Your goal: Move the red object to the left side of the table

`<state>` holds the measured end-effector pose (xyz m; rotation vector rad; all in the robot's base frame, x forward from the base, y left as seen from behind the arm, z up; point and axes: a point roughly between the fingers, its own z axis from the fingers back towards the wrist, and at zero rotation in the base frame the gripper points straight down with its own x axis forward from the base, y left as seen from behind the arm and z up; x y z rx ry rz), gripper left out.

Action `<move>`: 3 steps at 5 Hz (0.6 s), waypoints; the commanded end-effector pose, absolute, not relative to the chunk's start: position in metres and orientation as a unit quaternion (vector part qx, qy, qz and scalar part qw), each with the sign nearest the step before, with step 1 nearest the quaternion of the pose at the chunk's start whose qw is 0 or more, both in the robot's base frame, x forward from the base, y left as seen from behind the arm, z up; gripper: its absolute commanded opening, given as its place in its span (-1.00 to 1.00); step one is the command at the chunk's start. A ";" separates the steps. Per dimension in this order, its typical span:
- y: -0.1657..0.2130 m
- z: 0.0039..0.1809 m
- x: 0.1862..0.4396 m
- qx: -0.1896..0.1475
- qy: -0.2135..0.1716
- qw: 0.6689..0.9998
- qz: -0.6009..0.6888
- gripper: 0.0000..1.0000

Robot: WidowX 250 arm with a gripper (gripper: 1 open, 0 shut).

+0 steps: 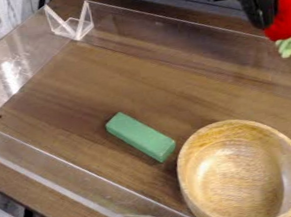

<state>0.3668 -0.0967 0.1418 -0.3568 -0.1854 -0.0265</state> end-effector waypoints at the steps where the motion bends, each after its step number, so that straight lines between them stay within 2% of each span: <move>1: -0.090 0.157 0.369 -0.182 -0.112 0.977 -0.021 -1.00; 3: -0.083 0.162 0.369 -0.187 -0.111 0.976 -0.029 -1.00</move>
